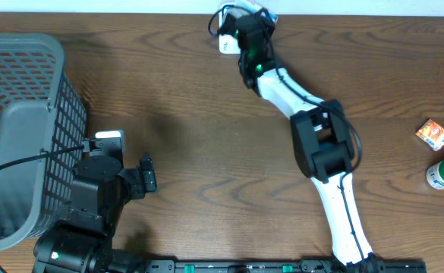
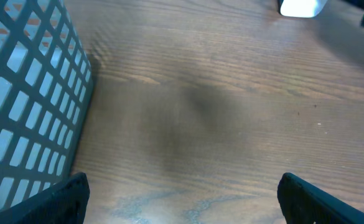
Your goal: Scan the item barcode
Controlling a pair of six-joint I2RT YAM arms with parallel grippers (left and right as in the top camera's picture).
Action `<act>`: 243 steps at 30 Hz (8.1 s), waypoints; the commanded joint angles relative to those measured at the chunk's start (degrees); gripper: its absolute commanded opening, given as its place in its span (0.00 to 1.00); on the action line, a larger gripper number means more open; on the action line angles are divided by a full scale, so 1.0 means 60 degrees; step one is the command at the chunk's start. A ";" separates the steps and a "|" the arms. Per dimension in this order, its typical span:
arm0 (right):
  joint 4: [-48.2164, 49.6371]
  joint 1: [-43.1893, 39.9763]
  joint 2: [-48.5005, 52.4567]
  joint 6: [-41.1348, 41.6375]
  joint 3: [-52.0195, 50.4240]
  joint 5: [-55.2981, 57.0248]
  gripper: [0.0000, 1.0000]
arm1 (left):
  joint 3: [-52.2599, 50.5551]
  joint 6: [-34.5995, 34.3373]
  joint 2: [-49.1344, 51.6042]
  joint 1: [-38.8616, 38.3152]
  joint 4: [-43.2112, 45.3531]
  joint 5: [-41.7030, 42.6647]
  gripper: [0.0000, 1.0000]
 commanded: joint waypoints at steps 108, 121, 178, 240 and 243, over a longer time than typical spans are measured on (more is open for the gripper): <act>-0.7402 -0.3275 -1.7413 1.0502 -0.3745 -0.7686 0.99 | 0.0124 0.7741 -0.2750 0.0353 0.7515 -0.4014 0.96; -0.6135 -0.3468 -2.1453 1.1173 -0.7661 -0.7643 0.99 | 0.0124 0.6776 -0.5074 0.0390 0.5362 -0.4539 0.96; -0.1453 -0.4200 -2.3274 1.4783 -1.8742 -0.6255 0.99 | -0.0925 0.3993 -0.6328 0.1038 0.4218 -0.2608 0.96; -0.3020 -0.3880 -2.4396 1.4721 -1.8739 -0.6003 0.99 | -0.8142 0.1162 -0.6309 0.1122 0.7439 -0.0459 0.96; -0.3020 -0.3727 -2.4400 1.4724 -1.8735 -0.6007 0.99 | -0.8142 0.1166 -0.6309 0.1789 0.7435 -0.0455 0.96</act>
